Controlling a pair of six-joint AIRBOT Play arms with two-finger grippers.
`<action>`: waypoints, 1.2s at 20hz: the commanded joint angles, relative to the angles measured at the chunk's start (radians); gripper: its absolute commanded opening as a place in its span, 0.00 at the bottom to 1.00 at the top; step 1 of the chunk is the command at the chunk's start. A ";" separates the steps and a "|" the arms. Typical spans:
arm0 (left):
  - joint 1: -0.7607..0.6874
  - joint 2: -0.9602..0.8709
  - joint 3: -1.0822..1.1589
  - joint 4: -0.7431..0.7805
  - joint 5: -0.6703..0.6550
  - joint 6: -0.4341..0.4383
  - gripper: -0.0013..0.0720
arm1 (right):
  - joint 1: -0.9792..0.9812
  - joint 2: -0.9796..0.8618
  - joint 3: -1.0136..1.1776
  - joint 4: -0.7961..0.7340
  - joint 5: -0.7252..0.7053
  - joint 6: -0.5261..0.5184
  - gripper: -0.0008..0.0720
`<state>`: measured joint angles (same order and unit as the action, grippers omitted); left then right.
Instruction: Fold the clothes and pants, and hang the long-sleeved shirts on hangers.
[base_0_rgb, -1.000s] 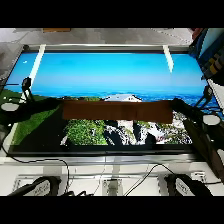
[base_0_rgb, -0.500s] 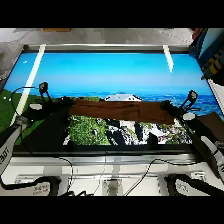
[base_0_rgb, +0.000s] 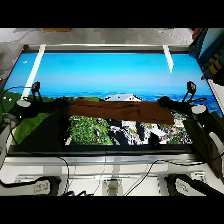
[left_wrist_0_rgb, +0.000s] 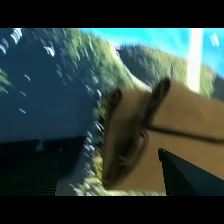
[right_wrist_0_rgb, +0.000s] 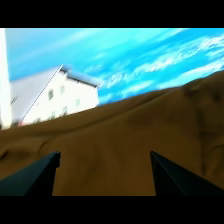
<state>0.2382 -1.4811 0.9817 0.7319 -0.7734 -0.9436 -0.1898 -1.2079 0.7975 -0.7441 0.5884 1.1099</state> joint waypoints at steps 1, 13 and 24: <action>0.022 -0.121 0.118 0.018 -0.256 -0.037 1.00 | -0.022 0.003 0.078 -0.023 0.224 0.001 0.87; -0.122 -0.286 0.204 -0.087 -0.225 0.032 0.88 | 0.125 -0.005 0.099 -0.014 0.305 0.006 0.87; -0.114 -0.003 0.236 0.006 -0.375 0.032 0.03 | 0.518 -0.012 0.100 -0.012 -0.268 0.045 0.16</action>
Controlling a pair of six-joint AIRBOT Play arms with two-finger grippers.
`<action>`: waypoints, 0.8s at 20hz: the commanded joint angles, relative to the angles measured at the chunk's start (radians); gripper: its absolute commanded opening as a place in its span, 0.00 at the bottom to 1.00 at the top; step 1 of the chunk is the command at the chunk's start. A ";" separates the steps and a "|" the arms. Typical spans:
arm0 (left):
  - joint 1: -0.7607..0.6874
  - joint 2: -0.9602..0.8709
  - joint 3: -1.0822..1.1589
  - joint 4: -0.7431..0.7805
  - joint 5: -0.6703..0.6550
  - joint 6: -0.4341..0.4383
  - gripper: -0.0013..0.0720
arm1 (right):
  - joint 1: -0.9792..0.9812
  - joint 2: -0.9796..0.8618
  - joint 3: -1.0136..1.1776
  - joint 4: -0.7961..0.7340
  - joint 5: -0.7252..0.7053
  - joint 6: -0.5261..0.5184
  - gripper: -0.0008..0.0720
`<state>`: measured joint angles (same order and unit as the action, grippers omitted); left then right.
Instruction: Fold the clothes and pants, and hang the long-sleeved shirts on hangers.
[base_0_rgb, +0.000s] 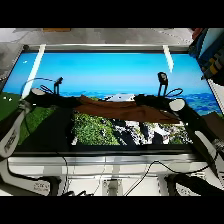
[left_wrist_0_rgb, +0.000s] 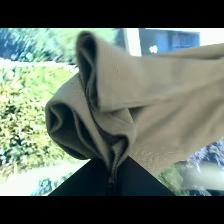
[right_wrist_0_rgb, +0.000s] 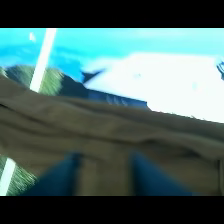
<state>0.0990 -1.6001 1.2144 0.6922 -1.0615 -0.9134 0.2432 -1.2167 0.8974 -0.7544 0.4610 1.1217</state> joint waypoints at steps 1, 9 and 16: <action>0.042 0.167 0.003 0.055 -0.131 0.002 0.03 | 0.107 -0.013 0.001 -0.002 -0.142 0.053 0.03; 0.101 0.454 0.003 0.063 -0.203 0.002 0.03 | 0.268 -0.349 0.244 0.004 0.124 0.257 0.03; 0.100 0.456 0.002 -0.025 -0.135 0.001 0.03 | 0.451 -0.663 0.558 0.026 0.169 0.337 0.03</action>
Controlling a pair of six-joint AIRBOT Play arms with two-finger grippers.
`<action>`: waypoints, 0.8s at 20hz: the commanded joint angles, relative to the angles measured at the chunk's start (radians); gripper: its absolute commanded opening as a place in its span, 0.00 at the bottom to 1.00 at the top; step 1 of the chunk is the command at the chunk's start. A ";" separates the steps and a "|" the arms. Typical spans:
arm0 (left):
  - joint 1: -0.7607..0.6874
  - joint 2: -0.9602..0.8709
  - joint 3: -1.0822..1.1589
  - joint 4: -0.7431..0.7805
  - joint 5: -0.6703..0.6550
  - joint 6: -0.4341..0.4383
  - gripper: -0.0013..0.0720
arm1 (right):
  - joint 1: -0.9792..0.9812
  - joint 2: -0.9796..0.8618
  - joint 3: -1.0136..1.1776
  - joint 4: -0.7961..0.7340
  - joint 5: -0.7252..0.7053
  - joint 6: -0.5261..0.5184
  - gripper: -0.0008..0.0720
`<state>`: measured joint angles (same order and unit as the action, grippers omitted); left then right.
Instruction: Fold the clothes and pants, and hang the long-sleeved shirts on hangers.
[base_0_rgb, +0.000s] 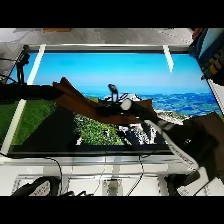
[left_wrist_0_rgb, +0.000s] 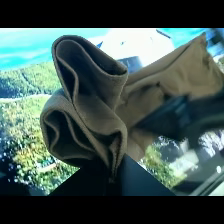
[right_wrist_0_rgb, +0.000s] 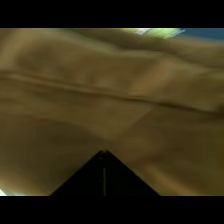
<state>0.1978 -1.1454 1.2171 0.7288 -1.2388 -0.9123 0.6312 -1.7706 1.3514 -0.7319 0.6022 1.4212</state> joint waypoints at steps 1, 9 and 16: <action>-0.004 -0.005 0.000 -0.106 0.061 0.001 0.04 | 0.064 -0.115 0.108 -0.005 0.030 0.037 0.03; -0.340 -0.137 0.000 -0.167 0.268 0.000 0.04 | -0.280 0.077 0.108 -0.291 0.369 0.037 0.03; -0.923 -0.400 0.004 -0.481 1.037 0.000 0.03 | -0.704 0.285 0.108 -0.348 0.550 0.036 0.03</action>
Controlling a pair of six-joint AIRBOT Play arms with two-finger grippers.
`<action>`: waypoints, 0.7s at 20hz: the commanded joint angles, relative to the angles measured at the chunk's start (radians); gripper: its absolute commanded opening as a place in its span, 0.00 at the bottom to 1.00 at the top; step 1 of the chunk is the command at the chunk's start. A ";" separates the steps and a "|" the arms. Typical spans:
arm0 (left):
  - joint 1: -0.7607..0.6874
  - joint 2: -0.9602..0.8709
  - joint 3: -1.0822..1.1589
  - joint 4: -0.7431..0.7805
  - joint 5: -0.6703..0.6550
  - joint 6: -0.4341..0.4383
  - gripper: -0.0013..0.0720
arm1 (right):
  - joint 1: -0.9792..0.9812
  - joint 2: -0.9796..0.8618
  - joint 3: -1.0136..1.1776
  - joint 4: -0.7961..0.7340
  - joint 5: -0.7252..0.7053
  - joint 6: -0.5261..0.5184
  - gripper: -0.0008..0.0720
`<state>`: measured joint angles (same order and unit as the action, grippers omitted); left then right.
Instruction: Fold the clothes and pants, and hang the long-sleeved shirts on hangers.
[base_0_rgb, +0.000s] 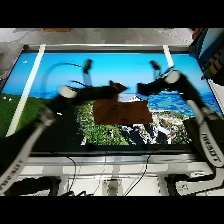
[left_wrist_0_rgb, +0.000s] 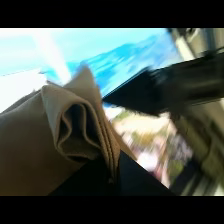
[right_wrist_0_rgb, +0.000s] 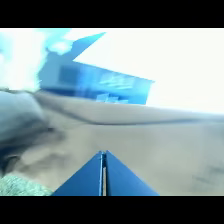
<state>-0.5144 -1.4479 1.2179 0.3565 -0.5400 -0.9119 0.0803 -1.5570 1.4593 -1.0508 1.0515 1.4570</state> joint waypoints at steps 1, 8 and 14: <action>-0.273 -0.134 0.014 -0.106 0.395 0.000 0.04 | -0.192 0.082 0.000 -0.032 0.121 -0.001 0.03; -0.369 -0.170 0.042 -0.095 0.491 0.001 0.98 | -0.293 0.077 -0.003 -0.233 0.163 -0.075 0.03; -0.201 -0.025 0.042 -0.095 0.426 0.197 0.98 | -0.382 -0.004 -0.147 0.054 0.255 -0.493 0.03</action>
<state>-0.7826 -1.5326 1.2583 0.2604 -0.0799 -0.8185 -0.2565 -1.5261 1.3842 -1.1946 1.2346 1.2266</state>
